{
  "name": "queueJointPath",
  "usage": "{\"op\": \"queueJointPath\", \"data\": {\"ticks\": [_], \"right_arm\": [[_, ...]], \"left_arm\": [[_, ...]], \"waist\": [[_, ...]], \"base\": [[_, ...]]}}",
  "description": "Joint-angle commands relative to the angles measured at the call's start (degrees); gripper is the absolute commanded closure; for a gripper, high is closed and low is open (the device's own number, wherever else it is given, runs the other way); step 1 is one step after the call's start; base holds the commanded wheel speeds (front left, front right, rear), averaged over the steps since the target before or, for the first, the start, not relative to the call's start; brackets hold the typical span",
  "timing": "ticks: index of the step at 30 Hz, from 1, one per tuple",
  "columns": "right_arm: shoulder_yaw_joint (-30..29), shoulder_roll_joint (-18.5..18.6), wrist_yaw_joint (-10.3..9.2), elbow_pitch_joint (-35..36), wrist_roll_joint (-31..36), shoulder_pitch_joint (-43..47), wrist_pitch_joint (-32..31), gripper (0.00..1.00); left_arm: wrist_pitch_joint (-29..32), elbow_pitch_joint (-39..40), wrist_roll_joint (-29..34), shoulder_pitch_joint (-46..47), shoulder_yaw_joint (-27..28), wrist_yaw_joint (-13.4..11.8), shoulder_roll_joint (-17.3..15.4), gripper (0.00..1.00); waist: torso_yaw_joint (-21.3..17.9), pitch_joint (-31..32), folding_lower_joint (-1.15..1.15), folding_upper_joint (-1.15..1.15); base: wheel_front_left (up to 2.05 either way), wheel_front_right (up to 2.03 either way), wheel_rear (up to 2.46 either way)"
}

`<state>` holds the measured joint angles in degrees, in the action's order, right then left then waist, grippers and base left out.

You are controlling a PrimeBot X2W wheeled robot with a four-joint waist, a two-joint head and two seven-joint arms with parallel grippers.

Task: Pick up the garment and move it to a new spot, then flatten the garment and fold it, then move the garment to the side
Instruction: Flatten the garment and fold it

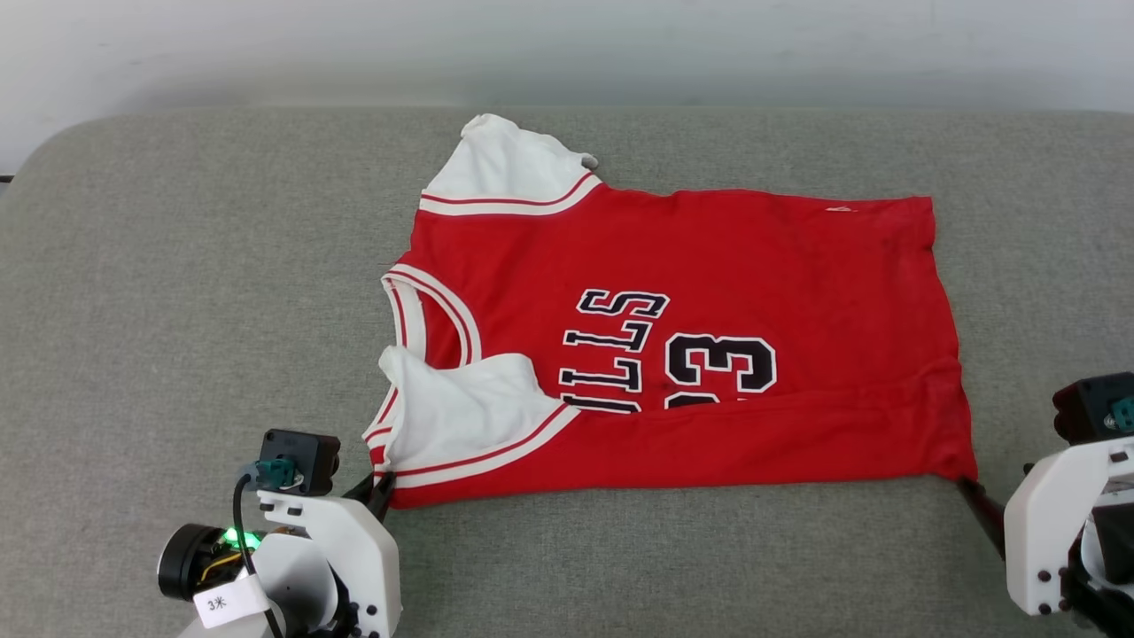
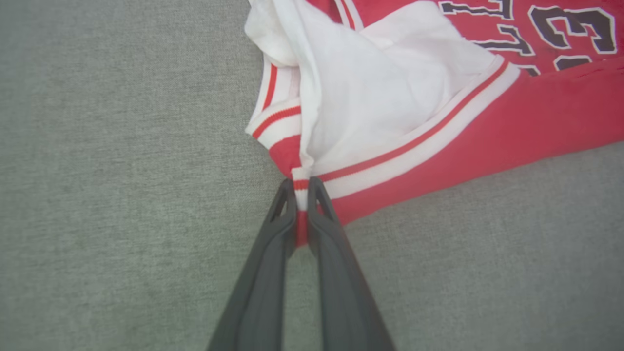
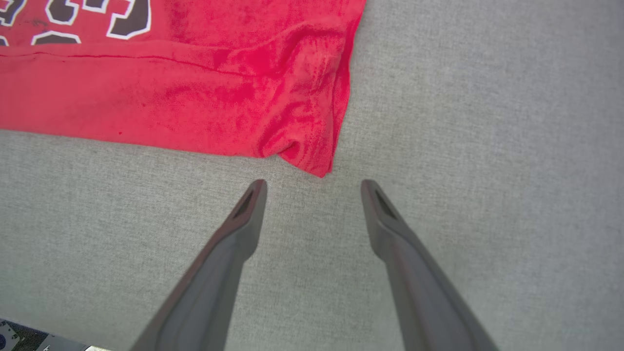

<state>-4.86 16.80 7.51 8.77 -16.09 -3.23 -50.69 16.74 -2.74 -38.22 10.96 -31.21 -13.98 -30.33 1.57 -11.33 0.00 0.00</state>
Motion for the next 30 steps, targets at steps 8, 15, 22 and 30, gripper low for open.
{"op": "queueJointPath", "data": {"ticks": [8,15,22,30], "right_arm": [[-0.4,-1.4,-0.06,-7.2,2.8,-6.7,-0.7,0.00],[-1.3,-3.2,-0.06,-15.4,7.2,-10.0,-1.1,0.00],[0.3,-4.1,-0.05,-21.7,6.8,-8.1,-2.3,1.00],[0.8,-1.0,-0.08,-20.7,3.8,-7.7,1.8,1.00]], "left_arm": [[0.1,5.5,1.9,1.0,0.0,-1.4,-1.3,1.00],[-1.4,6.9,2.2,2.1,0.1,-1.1,-0.7,1.00],[-1.5,5.2,2.0,2.8,-0.4,-0.5,-0.8,1.00],[-1.2,1.0,0.4,-0.2,-1.2,0.8,-1.6,1.00]], "waist": [[1.8,-1.7,0.00,0.00],[3.0,-4.0,0.00,0.00],[3.1,-4.2,0.00,0.00],[1.5,0.7,0.00,0.00]], "base": [[0.00,0.00,0.00],[0.00,0.00,0.00],[0.00,0.00,0.00],[0.00,0.00,0.00]]}}
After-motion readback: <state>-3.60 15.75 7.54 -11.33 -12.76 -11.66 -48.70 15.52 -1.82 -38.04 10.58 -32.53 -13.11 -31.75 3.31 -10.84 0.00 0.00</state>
